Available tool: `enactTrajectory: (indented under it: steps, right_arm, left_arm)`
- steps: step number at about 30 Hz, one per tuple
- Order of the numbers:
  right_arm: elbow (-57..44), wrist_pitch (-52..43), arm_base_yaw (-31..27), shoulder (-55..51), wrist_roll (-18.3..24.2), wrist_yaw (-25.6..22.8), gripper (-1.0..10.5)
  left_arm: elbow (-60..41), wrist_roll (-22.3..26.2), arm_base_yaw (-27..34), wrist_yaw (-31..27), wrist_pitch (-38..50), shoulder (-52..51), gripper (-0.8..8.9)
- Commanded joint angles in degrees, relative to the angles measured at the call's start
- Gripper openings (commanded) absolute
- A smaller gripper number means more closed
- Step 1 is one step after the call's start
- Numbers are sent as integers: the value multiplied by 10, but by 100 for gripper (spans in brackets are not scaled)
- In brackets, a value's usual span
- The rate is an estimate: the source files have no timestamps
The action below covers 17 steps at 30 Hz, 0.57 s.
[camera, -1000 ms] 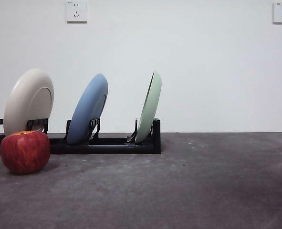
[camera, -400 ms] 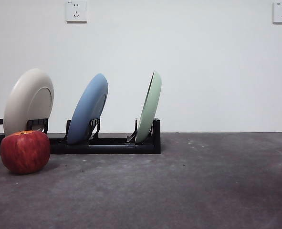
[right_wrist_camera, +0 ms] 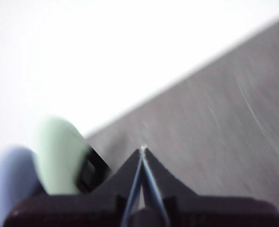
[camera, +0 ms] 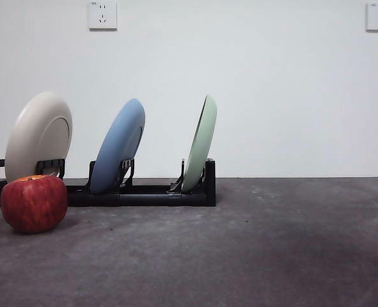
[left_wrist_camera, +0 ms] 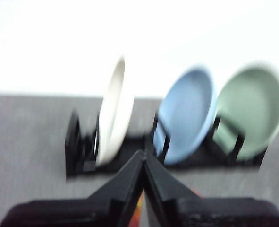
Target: Take the blue plate from the plate rack,put the plate on the table,take the apple from the table,put the apple in the plate
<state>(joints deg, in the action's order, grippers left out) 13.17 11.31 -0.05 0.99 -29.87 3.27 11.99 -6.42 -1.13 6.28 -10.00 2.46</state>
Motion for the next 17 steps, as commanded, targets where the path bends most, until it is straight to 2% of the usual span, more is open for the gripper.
enactTrajectory:
  steps: [1, 6, 9, 17]
  right_arm:
    - [53, 0, 0, 19, -16, 2, -8]
    - [156, 57, 0, 81, -6, 3, -8]
    - [223, 114, 0, 132, 18, 5, -2]
    - [396, 328, 0, 281, 63, 7, 0]
  left_arm:
    - [46, -26, 2, 15, 2, 21, -5]
    - [127, -26, 2, 32, -12, 89, -5]
    - [179, -26, 2, 31, -42, 143, -5]
    - [317, -24, 2, 31, -144, 295, -4]
